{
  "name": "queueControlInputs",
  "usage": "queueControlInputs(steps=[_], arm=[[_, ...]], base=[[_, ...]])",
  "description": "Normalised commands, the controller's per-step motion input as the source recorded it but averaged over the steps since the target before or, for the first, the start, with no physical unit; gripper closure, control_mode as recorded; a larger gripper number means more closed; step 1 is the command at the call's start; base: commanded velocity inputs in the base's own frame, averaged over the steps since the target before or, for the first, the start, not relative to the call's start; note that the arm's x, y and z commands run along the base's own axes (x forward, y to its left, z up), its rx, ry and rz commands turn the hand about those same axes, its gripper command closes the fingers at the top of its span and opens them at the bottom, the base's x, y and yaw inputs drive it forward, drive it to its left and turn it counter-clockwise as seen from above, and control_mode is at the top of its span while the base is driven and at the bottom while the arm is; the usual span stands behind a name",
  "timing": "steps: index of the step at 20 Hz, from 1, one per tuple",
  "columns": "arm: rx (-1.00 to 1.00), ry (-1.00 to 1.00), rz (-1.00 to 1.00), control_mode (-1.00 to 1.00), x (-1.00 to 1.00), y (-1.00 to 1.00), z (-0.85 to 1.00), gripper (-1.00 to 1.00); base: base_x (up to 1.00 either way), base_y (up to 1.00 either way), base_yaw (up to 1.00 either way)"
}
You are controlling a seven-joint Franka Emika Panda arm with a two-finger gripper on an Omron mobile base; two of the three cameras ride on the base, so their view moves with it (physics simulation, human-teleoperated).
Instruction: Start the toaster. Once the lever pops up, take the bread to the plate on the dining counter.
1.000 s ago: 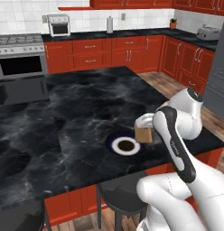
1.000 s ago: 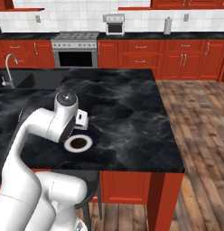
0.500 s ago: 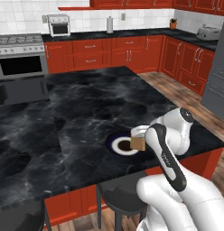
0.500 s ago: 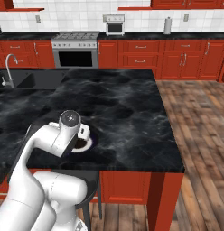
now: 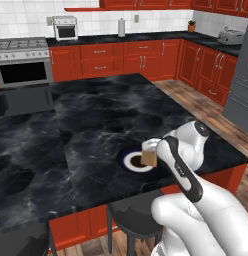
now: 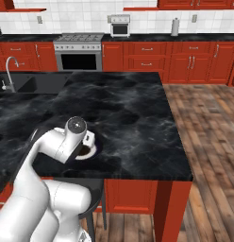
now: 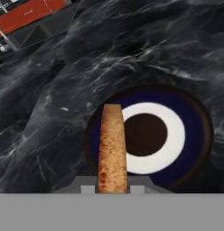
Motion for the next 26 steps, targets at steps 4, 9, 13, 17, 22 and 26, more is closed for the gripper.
queueControlInputs(steps=[4,9,13,17,22,26], arm=[[0.01,0.08,0.00,-1.00,0.33,0.00,-0.02,1.00],[0.00,0.04,0.00,-1.00,0.24,0.01,-0.15,1.00],[0.00,0.10,0.00,-1.00,0.35,0.22,-0.13,1.00],[0.00,0.11,0.00,-1.00,0.23,0.27,-0.20,1.00],[0.00,0.03,0.00,-1.00,0.21,0.09,-0.10,1.00],[0.00,0.00,0.00,-1.00,0.28,0.00,-0.10,1.00]], base=[[0.00,0.00,0.00],[0.00,0.00,0.00],[0.00,0.00,0.00],[0.00,0.00,0.00],[0.00,0.00,0.00],[0.00,0.00,0.00]])
